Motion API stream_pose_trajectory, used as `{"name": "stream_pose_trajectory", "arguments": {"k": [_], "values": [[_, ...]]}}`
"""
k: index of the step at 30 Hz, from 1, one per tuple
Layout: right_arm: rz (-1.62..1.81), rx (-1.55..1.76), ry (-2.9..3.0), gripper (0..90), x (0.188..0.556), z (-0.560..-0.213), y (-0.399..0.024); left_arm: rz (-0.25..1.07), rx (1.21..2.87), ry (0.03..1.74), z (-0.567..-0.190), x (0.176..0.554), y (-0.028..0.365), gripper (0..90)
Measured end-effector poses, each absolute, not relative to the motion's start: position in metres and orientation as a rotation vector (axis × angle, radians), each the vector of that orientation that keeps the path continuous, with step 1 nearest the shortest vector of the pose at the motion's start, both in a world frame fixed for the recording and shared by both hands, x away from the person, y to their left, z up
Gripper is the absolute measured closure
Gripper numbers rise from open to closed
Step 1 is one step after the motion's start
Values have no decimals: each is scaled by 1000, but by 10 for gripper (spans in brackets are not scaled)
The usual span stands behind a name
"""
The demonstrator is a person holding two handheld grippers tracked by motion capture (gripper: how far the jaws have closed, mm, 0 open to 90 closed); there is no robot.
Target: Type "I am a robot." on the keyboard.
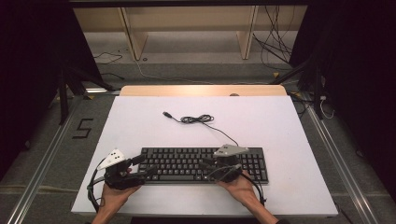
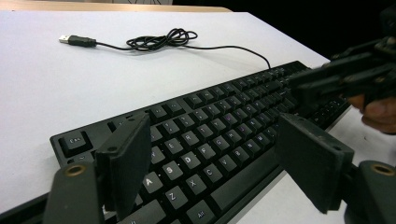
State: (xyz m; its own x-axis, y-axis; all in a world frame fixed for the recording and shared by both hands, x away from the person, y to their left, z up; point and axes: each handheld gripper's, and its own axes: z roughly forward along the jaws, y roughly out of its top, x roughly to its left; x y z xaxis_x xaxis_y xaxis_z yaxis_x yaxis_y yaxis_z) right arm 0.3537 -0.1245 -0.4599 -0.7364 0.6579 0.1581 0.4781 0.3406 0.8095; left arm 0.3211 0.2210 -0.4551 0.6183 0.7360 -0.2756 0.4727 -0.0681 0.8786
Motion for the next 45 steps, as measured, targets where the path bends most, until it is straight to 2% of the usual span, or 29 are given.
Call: {"name": "stream_pose_trajectory", "arguments": {"k": [3, 7, 17, 25, 45], "values": [[1403, 1055, 2347, 586, 352, -451, -140, 292, 1714, 996, -455, 321, 220, 267], [1460, 1061, 2274, 501, 347, -442, -154, 292, 1715, 996, -455, 321, 220, 267], [1524, 1058, 2149, 362, 328, -431, -181, 289, 1711, 995, -455, 321, 221, 263], [1523, 1100, 2094, 315, 315, -432, -204, 286, 1716, 989, -455, 321, 220, 260], [1519, 1104, 2049, 242, 292, -438, -223, 278, 1717, 975, -454, 320, 220, 245]]}}
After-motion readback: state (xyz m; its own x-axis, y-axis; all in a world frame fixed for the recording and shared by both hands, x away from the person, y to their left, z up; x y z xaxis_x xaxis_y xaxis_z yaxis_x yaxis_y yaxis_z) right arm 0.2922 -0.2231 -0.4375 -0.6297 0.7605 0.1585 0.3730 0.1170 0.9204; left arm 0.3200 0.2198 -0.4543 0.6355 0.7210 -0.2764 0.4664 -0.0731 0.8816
